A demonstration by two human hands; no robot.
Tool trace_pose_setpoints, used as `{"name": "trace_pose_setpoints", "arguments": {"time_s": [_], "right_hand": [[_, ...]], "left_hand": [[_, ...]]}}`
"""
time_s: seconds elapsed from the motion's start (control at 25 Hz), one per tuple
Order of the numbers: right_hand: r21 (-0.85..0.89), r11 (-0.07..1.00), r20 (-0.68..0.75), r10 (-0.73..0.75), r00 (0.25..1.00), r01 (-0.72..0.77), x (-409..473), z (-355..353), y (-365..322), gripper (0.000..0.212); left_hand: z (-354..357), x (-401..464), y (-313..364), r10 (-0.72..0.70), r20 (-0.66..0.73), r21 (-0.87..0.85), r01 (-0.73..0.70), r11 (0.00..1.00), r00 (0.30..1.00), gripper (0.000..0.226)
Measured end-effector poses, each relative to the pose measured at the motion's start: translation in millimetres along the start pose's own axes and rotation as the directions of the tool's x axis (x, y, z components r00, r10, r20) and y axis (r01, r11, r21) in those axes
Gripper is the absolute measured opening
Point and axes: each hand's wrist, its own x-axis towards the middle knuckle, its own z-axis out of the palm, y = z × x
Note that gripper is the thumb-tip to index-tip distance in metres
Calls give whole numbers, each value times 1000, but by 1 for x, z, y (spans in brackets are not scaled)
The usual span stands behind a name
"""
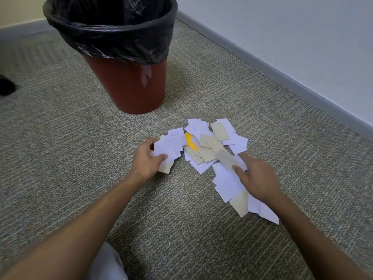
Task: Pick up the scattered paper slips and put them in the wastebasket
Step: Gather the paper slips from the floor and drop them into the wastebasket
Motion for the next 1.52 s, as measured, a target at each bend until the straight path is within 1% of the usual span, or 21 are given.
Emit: {"name": "trace_pose_setpoints", "arguments": {"time_s": [0.08,0.12,0.2,0.28,0.36,0.44,0.52,0.56,0.64,0.68,0.72,0.76,0.8,0.92,1.0,1.12,1.32,1.4,1.52], "right_hand": [[233,967,-45,119,992,-106,-2,-10,7,15],[341,926,-59,193,979,-162,-3,-18,10,12],[532,812,-48,312,949,-240,-9,-35,17,13],[656,702,-10,376,927,-277,-19,-46,23,17],[688,645,51,412,910,-331,-32,-46,32,15],[652,627,151,443,884,-426,-46,-42,42,15],[571,656,251,434,865,-494,-60,-35,53,17],[527,687,281,414,866,-500,-66,-31,57,15],[388,804,265,370,890,-450,-74,-20,61,7],[282,871,240,342,908,-403,-77,-14,62,7],[172,920,217,314,924,-353,-79,-8,63,17],[65,947,207,295,933,-314,-80,-4,63,30],[3,960,196,275,941,-281,-80,-1,63,42],[-51,972,226,236,945,-230,-80,4,56,63],[-107,974,255,221,941,-199,-78,6,53,69],[-98,977,258,211,943,-192,-74,5,50,65],[-70,979,321,204,925,-191,-62,1,40,54],[1,974,346,212,914,-227,-57,0,39,52],[101,961,389,201,899,-258,-55,0,41,60]], "left_hand": [[-2,-13,0,-41,-41,-146,34,989,998,37],[-2,-19,-2,-63,-41,-211,53,976,997,40],[-1,-30,-3,-94,2,-265,91,960,996,38],[5,-39,-3,-136,68,-296,151,943,988,34],[16,-49,2,-180,153,-351,224,909,972,32],[28,-62,6,-171,288,-335,266,904,942,28],[40,-74,9,-139,450,-247,273,930,882,24],[46,-79,11,-118,516,-184,244,952,849,21],[58,-85,15,-79,589,-57,138,989,805,15],[64,-85,17,-60,607,-11,83,996,792,13],[70,-85,19,-41,620,26,32,999,784,12],[75,-84,21,-21,626,60,-21,998,779,13],[79,-84,23,-5,625,98,-72,993,781,15],[88,-87,29,28,613,165,-162,973,790,21],[92,-90,30,51,603,174,-193,966,796,21],[92,-91,26,63,585,183,-208,961,808,20],[89,-88,15,76,579,180,-218,959,812,19],[86,-88,15,81,576,177,-220,959,813,21],[80,-85,15,87,573,201,-243,949,815,19]]}}
